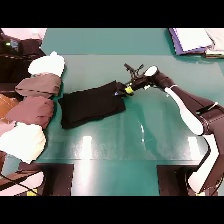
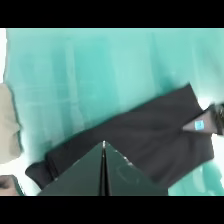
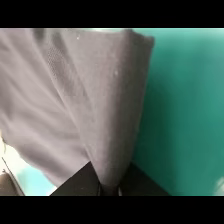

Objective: Fold the shirts.

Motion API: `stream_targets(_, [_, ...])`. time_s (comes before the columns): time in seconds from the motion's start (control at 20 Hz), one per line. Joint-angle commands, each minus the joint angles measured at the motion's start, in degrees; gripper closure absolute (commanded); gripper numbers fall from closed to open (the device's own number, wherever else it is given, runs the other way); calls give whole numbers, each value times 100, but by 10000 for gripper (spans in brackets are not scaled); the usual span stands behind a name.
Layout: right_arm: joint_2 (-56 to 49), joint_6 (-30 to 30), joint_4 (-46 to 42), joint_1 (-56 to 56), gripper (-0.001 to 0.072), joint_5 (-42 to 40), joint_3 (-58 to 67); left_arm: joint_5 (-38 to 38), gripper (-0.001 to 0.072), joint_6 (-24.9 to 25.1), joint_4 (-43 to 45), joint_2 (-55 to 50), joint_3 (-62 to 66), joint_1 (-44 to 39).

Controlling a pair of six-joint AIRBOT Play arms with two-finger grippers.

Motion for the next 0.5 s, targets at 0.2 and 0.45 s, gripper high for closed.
stream_targets(0.2, [1213, 435, -2083, -1386, 695, 284, 197, 90, 680, -2, 210, -2, 0, -1126])
stream_targets(0.45, [2675, 861, -3047, -3547, 695, 90, -909, 92, 679, -2, 210, -2, 0, -1217])
